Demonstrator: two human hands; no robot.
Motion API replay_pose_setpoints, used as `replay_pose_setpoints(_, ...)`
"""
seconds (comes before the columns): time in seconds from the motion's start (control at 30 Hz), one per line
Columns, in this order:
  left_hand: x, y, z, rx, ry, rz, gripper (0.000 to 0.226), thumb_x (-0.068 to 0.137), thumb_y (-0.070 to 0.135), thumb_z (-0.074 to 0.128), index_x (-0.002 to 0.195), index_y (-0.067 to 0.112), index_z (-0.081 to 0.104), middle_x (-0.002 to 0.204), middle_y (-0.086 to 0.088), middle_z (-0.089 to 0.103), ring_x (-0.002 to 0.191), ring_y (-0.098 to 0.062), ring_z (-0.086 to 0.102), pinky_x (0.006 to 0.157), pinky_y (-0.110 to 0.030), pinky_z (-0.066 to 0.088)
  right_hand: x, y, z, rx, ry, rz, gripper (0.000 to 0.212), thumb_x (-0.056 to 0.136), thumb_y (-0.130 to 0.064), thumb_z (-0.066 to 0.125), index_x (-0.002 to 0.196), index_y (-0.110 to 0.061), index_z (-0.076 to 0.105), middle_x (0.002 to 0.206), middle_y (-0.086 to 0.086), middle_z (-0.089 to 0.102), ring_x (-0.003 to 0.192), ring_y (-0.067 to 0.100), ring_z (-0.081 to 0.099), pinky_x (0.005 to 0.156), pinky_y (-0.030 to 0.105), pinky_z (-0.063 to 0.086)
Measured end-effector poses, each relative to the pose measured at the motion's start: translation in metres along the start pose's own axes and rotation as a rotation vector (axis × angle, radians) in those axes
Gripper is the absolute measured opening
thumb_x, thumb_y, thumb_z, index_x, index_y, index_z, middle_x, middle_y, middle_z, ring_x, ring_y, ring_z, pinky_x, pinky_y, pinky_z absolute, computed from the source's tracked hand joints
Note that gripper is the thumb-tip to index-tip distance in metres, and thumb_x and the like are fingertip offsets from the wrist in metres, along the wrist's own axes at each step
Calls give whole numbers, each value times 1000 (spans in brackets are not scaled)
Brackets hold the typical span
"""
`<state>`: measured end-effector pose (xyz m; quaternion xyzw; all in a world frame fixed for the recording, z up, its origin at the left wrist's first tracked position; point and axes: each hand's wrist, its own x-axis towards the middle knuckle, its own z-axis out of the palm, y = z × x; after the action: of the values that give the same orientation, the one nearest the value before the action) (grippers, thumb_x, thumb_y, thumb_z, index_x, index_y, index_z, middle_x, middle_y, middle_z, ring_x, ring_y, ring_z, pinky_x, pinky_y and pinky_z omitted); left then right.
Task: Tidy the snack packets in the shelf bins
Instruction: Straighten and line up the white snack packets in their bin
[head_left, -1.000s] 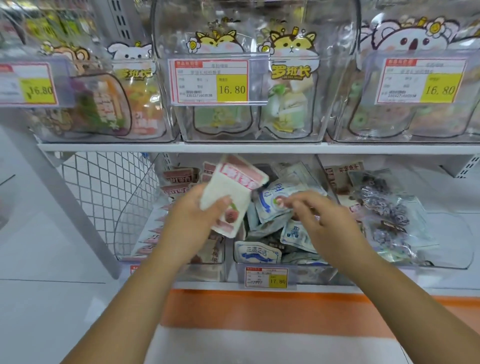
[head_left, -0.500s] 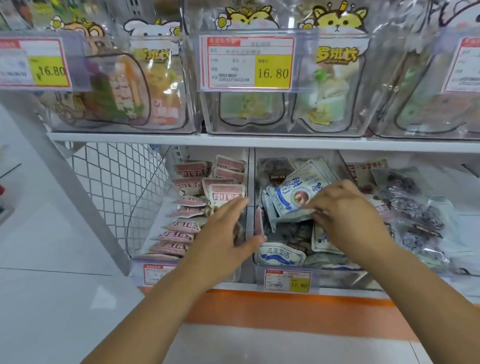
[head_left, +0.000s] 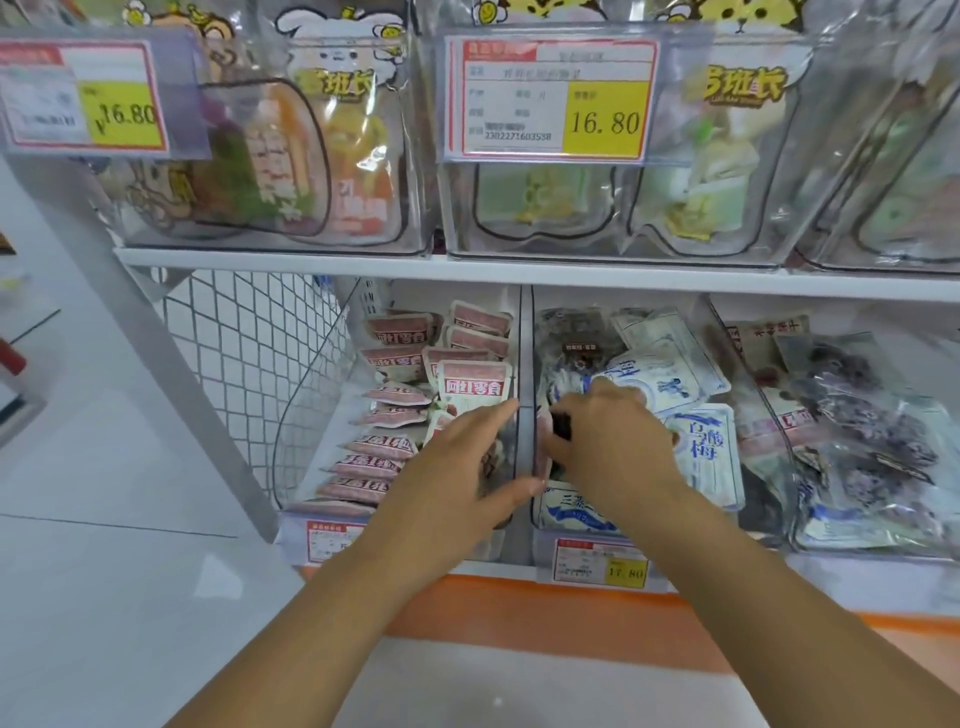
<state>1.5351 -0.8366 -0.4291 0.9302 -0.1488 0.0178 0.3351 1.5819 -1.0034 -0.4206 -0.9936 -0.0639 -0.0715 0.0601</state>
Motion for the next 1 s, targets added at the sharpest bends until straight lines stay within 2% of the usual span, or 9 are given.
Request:
replay_pose_setpoints(0.13,-2,1,-7,-105,32,-21,72,85,53,61,146,45,24,143,28,29,130,6,31,102,-17,26,-6,17,-26,418,-5,50,34,90,-42,59,63,-23,66,89,-2,51,68,13,56,57,23,43)
replay_pose_setpoints(0.23,0,6,-15,-134,86,-12,69,86,50,62,145,47,25,144,27,30,128,2,37,106,-26,31,-19,32,-67,763,54,71,18,87,-32,65,74,-23,74,79,-6,68,56,3,58,50,7,43)
replay_pose_setpoints(0.43,6,27,-31,-65,93,117,79,82,45,67,145,50,19,146,37,16,138,7,14,113,-30,17,-40,19,-90,1126,50,9,15,87,-15,64,87,-27,73,78,-7,74,68,7,70,56,17,55)
replay_pose_setpoints(0.53,3,30,-39,-220,112,61,49,81,30,73,118,53,51,106,35,58,96,12,55,76,-13,50,-37,9,-81,1208,14,17,17,89,-13,61,94,-24,72,77,-10,74,66,4,68,55,16,54)
replay_pose_setpoints(0.6,2,22,-41,-295,192,-34,37,83,24,72,111,44,59,90,25,65,78,11,62,54,-9,47,-29,15,-69,1144,-28,57,23,93,-17,57,111,-27,67,85,-12,73,72,8,68,63,22,57)
replay_pose_setpoints(0.67,4,6,-49,-297,305,-155,37,85,29,69,119,36,58,96,19,66,78,4,64,53,-11,47,-21,33,-56,800,-7,16,25,95,-21,56,116,-33,62,101,-15,68,91,11,63,79,26,54)
replay_pose_setpoints(0.77,7,-21,-54,53,329,-305,66,84,46,64,142,27,38,131,3,53,115,-19,54,87,-30,48,-16,58,-45,442,-88,-159,26,89,-13,62,106,-32,68,124,-12,58,126,11,43,105,26,34)
replay_pose_setpoints(0.83,8,-17,-46,175,308,-240,77,85,52,60,149,26,25,153,-1,29,139,-21,26,110,-36,26,-16,64,-41,435,-281,-215,38,86,-16,65,115,-39,63,145,-15,40,145,10,15,117,30,17)
replay_pose_setpoints(1.0,8,17,3,131,43,49,71,90,60,43,150,40,10,157,22,-2,143,0,4,113,-27,14,-10,53,-16,10,-285,-306,52,88,-66,41,138,-58,28,159,-17,-1,145,18,-19,118,48,-8)
